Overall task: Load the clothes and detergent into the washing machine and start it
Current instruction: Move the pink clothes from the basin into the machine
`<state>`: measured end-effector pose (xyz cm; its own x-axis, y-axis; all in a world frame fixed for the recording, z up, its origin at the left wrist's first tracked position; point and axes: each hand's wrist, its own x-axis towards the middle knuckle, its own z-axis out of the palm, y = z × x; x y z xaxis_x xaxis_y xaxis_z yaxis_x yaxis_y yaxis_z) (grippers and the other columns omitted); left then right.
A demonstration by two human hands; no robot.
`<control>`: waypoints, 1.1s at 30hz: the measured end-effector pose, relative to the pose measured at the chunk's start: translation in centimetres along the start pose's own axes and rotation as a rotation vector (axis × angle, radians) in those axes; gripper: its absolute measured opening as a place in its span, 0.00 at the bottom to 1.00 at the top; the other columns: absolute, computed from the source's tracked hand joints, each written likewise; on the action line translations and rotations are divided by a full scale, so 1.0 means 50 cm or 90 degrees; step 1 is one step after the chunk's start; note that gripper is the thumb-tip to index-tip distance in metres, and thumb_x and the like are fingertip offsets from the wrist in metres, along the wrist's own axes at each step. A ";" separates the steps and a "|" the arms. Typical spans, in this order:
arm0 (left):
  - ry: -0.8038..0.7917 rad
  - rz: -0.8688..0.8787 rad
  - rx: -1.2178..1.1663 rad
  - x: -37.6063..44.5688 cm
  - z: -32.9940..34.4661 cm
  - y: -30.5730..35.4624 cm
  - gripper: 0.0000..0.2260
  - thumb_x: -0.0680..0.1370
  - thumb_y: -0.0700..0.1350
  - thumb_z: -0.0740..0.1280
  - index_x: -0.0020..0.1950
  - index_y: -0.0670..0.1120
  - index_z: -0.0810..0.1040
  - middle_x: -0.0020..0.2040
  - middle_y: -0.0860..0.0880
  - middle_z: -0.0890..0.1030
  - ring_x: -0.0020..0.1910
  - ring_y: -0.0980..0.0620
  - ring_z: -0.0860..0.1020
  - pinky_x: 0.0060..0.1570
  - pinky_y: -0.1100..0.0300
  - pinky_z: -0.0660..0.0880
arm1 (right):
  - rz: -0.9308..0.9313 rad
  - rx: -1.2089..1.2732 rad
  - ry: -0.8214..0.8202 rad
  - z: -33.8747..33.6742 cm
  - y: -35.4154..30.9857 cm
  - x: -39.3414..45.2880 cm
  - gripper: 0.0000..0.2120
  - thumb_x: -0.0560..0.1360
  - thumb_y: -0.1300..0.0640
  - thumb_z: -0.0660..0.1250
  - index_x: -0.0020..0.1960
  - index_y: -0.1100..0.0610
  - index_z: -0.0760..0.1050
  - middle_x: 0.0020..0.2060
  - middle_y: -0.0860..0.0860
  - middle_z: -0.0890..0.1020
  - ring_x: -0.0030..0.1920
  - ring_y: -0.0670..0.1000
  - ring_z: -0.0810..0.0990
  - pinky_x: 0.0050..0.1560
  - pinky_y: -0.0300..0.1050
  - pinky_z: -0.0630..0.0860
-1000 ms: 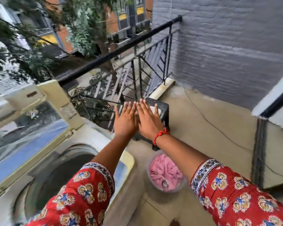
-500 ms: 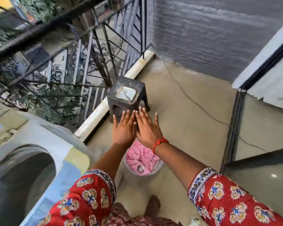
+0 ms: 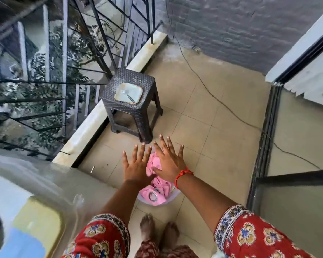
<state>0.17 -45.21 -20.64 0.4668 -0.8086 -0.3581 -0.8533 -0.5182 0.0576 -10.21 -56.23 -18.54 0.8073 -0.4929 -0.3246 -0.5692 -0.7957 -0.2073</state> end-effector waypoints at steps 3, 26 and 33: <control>-0.114 0.045 0.075 0.036 0.110 -0.009 0.60 0.61 0.77 0.63 0.73 0.52 0.27 0.75 0.51 0.30 0.77 0.44 0.34 0.66 0.32 0.29 | 0.024 -0.003 -0.054 0.101 0.031 0.042 0.48 0.69 0.39 0.68 0.78 0.46 0.41 0.77 0.49 0.35 0.77 0.57 0.36 0.66 0.77 0.48; -0.285 0.011 -0.031 0.353 0.705 -0.074 0.69 0.59 0.69 0.75 0.73 0.45 0.24 0.72 0.43 0.25 0.74 0.35 0.31 0.71 0.36 0.61 | 0.157 0.110 -0.269 0.691 0.121 0.332 0.60 0.64 0.53 0.79 0.74 0.35 0.35 0.74 0.46 0.28 0.75 0.63 0.34 0.62 0.79 0.59; -0.248 -0.009 -0.161 0.375 0.754 -0.078 0.46 0.67 0.49 0.75 0.78 0.48 0.51 0.77 0.43 0.56 0.71 0.38 0.66 0.68 0.50 0.67 | 0.141 0.233 -0.218 0.705 0.136 0.336 0.19 0.83 0.53 0.53 0.74 0.46 0.63 0.77 0.57 0.50 0.75 0.66 0.47 0.72 0.63 0.58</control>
<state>3.51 -47.86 -62.72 0.3150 -0.6613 -0.6808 -0.7413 -0.6193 0.2586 -6.00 -57.50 -57.93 0.5989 -0.4433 -0.6669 -0.7868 -0.4810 -0.3869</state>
